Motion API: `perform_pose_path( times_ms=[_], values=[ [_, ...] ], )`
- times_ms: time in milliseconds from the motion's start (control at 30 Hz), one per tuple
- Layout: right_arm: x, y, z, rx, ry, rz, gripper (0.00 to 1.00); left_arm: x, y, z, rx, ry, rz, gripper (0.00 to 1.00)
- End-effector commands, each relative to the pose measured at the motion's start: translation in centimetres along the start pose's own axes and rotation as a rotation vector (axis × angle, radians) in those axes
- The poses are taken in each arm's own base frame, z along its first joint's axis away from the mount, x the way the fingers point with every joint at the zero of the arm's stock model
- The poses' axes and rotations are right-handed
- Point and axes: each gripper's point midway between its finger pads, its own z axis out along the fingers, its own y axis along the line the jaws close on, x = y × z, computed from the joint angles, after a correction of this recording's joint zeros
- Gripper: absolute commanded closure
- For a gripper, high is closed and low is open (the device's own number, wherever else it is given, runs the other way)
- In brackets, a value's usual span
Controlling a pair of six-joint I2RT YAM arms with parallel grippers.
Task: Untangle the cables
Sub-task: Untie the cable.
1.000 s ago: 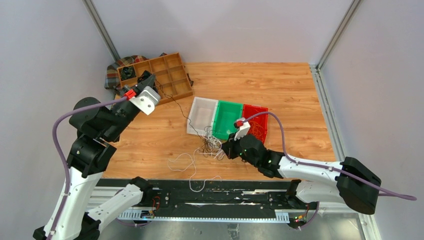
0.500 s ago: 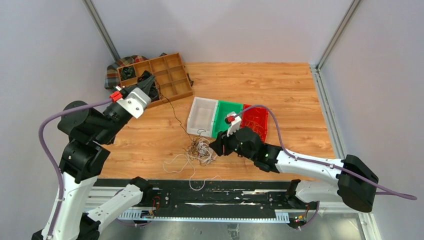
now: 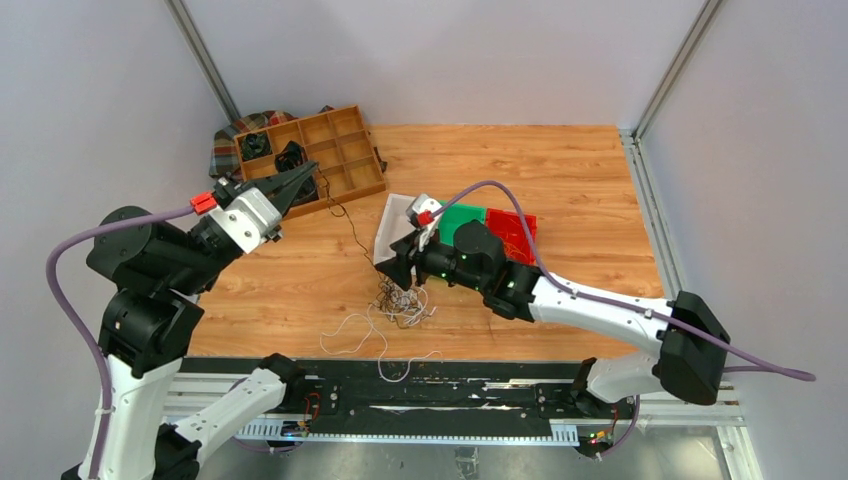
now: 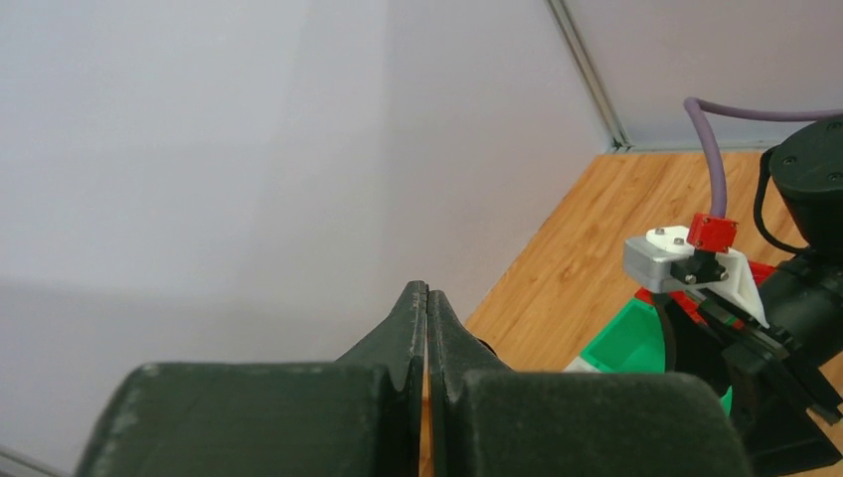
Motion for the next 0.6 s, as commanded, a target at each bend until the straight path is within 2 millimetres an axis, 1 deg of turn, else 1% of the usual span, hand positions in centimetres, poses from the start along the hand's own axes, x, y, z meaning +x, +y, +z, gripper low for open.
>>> perform_pose_path(
  times_ms=[0, 67, 133, 200, 233, 333, 433, 500, 567],
  values=[
    [0.5, 1.4, 1.9, -0.065, 0.016, -0.064, 0.46, -1.7, 0.7, -0.3, -0.019, -0.041, 0.001, 0.99],
    [2.7, 0.1, 2.5, -0.004, 0.065, -0.044, 0.47, -2.0, 1.3, -0.4, -0.044, -0.044, 0.015, 0.99],
    [5.2, -1.4, 2.8, 0.07, 0.127, -0.031, 0.5, -2.0, 1.7, -0.6, -0.059, -0.039, 0.033, 0.99],
    [7.9, -2.8, 2.6, 0.143, 0.185, -0.003, 0.51, -2.1, 1.9, -0.8, -0.069, -0.034, 0.048, 0.99],
    [8.9, -3.1, 2.4, 0.156, 0.202, 0.0, 0.51, -2.2, 2.0, -0.9, -0.074, -0.033, 0.056, 0.99],
    [11.7, -3.5, 1.8, 0.17, 0.247, 0.03, 0.51, -2.7, 2.7, -1.3, -0.1, -0.034, 0.084, 0.99],
    [14.1, -3.7, 1.3, 0.183, 0.293, 0.058, 0.52, -3.3, 4.2, -1.4, -0.16, -0.033, 0.117, 0.99],
    [15.5, -3.8, 1.2, 0.189, 0.319, 0.077, 0.55, -4.1, 5.5, -1.6, -0.212, -0.042, 0.133, 0.99],
    [16.6, -4.0, 1.1, 0.197, 0.343, 0.093, 0.59, -4.7, 6.2, -1.8, -0.24, -0.05, 0.152, 0.99]
  ],
)
